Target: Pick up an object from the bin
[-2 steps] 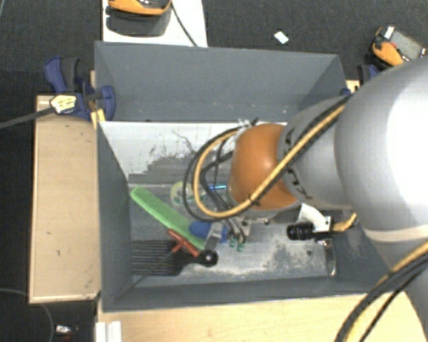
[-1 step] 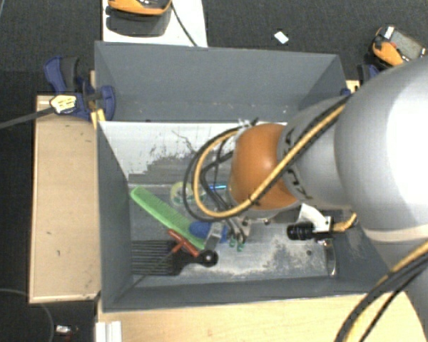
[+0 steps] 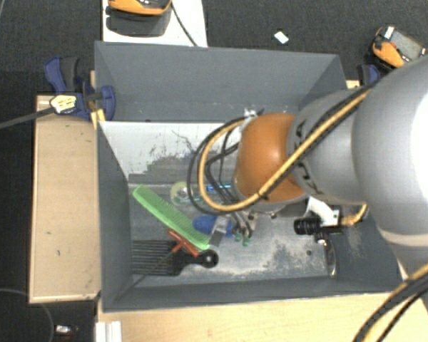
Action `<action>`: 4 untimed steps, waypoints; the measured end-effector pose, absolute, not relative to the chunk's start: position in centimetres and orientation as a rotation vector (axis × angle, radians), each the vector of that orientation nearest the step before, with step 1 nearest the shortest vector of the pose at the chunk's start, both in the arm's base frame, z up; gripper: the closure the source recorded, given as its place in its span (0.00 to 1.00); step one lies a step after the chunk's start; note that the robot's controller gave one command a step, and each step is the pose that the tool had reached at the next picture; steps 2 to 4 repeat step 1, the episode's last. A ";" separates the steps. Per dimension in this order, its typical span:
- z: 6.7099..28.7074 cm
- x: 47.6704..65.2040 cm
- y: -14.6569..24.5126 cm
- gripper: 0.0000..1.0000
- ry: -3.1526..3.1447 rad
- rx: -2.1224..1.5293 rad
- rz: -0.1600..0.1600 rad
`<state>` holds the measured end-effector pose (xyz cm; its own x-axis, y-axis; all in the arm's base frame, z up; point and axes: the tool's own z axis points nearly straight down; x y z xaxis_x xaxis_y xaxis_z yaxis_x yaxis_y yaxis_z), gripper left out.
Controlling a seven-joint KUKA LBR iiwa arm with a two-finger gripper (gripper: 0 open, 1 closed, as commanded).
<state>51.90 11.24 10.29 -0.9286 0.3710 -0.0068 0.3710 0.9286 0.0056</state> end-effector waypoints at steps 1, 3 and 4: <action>13.2 52.1 11.3 1.00 3.072 0.587 0.011; 13.2 52.1 11.3 1.00 3.072 0.587 0.011; 13.2 52.1 11.3 1.00 3.072 0.587 0.011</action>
Offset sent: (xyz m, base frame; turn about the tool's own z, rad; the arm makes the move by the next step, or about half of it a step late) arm 0.0015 0.0004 0.0909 -0.0019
